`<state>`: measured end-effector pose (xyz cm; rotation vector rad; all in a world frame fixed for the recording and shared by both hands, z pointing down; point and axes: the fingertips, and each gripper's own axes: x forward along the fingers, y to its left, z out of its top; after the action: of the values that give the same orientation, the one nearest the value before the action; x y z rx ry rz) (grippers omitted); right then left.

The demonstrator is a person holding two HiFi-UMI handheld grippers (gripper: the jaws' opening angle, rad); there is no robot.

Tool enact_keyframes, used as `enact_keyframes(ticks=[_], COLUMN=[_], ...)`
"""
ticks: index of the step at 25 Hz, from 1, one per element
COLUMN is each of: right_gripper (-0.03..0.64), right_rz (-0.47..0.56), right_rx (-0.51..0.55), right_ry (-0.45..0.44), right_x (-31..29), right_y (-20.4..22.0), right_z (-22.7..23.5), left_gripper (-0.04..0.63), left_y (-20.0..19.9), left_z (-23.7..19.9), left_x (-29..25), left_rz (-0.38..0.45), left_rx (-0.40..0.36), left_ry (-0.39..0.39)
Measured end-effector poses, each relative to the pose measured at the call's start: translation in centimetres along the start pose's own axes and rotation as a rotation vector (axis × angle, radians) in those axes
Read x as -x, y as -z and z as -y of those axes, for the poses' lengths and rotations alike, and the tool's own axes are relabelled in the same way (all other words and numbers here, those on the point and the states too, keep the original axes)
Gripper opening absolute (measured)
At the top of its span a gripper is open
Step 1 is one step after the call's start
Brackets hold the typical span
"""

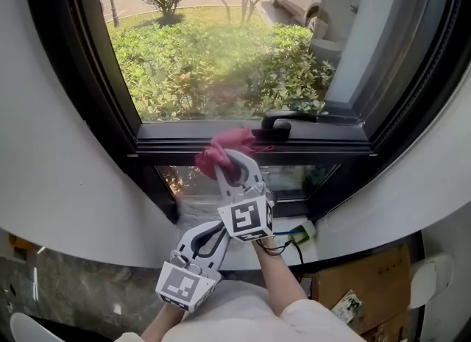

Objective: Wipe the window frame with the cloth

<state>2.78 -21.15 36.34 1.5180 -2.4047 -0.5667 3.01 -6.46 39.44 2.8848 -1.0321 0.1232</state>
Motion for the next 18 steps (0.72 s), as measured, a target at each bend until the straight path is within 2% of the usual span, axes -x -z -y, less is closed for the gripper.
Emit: enact_keyframes(ticks=[9,14,18], right_gripper=[0.072,0.072,0.072], right_rz=[-0.003,-0.003,-0.004], right_rx=[-0.003,-0.006,-0.006], right_ry=[0.013,0.018,0.021], right_x=[0.27,0.3,0.3], right_y=[0.15,0.16,0.17], right_z=[0.41,0.37,0.42], left_gripper=[0.041,0.041,0.041], left_y=[-0.19,-0.17,-0.19], left_z=[0.51,-0.06,0.46], left_x=[-0.29,-0.07,-0.13], left_rz=[0.012,-0.018,0.007], left_rx=[-0.004,0.002,0.005], left_ry=[0.034,0.005,0.033])
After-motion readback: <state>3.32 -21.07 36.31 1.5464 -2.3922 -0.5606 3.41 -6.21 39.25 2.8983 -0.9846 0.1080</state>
